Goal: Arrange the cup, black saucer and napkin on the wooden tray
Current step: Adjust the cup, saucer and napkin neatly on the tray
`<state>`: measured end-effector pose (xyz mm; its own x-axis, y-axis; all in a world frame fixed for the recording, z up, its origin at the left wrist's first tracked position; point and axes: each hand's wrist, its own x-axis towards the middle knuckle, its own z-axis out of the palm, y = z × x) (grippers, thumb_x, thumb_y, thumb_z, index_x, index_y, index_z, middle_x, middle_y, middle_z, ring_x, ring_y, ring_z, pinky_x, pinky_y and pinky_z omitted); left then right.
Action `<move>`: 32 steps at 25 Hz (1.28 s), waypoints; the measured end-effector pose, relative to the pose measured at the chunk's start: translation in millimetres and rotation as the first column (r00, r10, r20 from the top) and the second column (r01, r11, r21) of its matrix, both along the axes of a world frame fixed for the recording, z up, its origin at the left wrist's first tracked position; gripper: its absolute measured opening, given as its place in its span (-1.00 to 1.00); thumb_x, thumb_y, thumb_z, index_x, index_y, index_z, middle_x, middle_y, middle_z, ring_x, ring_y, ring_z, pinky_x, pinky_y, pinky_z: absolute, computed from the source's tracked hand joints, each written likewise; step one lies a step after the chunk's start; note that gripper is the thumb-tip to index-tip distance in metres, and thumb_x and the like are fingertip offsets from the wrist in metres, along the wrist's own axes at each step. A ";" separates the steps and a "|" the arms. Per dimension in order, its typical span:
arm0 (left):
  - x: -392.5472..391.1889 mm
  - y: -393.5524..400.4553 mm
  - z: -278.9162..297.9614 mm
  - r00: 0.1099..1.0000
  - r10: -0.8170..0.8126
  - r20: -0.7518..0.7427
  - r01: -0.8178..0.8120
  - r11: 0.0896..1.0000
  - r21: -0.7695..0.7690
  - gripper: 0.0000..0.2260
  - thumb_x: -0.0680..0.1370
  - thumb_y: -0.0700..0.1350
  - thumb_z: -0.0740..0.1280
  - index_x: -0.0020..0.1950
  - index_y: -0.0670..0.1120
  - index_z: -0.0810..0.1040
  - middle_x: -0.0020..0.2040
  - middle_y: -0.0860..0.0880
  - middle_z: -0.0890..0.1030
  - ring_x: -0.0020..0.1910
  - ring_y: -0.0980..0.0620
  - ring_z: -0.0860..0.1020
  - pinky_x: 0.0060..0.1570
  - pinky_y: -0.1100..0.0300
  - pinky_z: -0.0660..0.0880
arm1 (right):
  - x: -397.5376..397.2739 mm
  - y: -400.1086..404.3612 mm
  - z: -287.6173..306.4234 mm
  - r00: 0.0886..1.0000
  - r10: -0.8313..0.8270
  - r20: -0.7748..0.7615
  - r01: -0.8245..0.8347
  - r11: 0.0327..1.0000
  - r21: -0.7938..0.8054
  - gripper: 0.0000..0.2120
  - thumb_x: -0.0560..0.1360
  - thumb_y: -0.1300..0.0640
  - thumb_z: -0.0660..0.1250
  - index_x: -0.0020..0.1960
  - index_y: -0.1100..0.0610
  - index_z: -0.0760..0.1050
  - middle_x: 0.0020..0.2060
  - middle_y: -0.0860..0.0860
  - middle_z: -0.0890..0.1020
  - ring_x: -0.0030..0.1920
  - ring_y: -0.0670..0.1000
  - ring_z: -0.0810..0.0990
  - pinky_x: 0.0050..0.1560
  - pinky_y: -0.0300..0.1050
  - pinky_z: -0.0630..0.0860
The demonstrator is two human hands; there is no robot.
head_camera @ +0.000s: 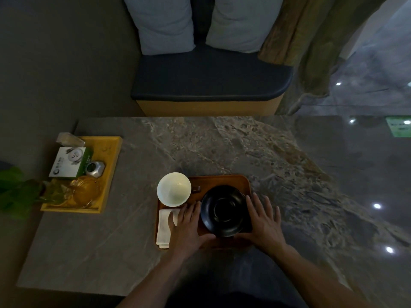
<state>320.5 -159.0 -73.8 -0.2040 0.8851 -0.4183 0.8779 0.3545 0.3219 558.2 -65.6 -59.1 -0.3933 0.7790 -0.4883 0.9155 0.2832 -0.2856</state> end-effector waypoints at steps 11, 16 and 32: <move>-1.6 0.7 0.4 1.000 0.005 0.003 -0.005 1.000 0.023 -0.04 0.29 0.51 0.20 0.56 0.13 -0.04 0.58 0.08 0.09 0.55 0.04 -0.05 0.44 -0.20 -0.20 | 1.6 -3.1 -1.8 0.996 -0.073 -0.048 0.073 0.997 -0.014 0.08 0.29 -0.43 0.34 0.53 -0.19 -0.28 0.58 -0.01 -0.10 0.54 0.16 -0.27 0.49 0.28 -0.19; -3.4 -0.8 3.0 1.000 0.003 -0.005 -0.003 1.000 0.014 -0.05 0.30 0.49 0.23 0.56 0.13 -0.05 0.58 0.10 0.09 0.55 0.05 -0.07 0.44 -0.16 -0.21 | 2.0 -8.6 -2.9 0.993 -0.090 -0.072 0.089 0.996 -0.015 0.09 0.26 -0.47 0.33 0.53 -0.20 -0.26 0.58 0.01 -0.06 0.54 0.16 -0.24 0.48 0.30 -0.17; -6.9 -6.4 -0.1 1.000 -0.017 -0.003 0.017 1.000 0.001 -0.06 0.34 0.48 0.20 0.56 0.12 -0.12 0.59 0.06 0.05 0.55 0.02 -0.10 0.43 -0.19 -0.24 | -1.2 -12.1 -6.3 0.988 -0.128 -0.085 0.124 0.991 -0.052 0.09 0.24 -0.48 0.34 0.47 -0.33 -0.33 0.58 0.02 -0.05 0.54 0.20 -0.17 0.47 0.33 -0.11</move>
<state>313.6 -165.4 -73.9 -0.1898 0.8891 -0.4166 0.8848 0.3389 0.3200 557.0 -77.6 -65.3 -0.3369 0.8024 -0.4926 0.9136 0.1522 -0.3770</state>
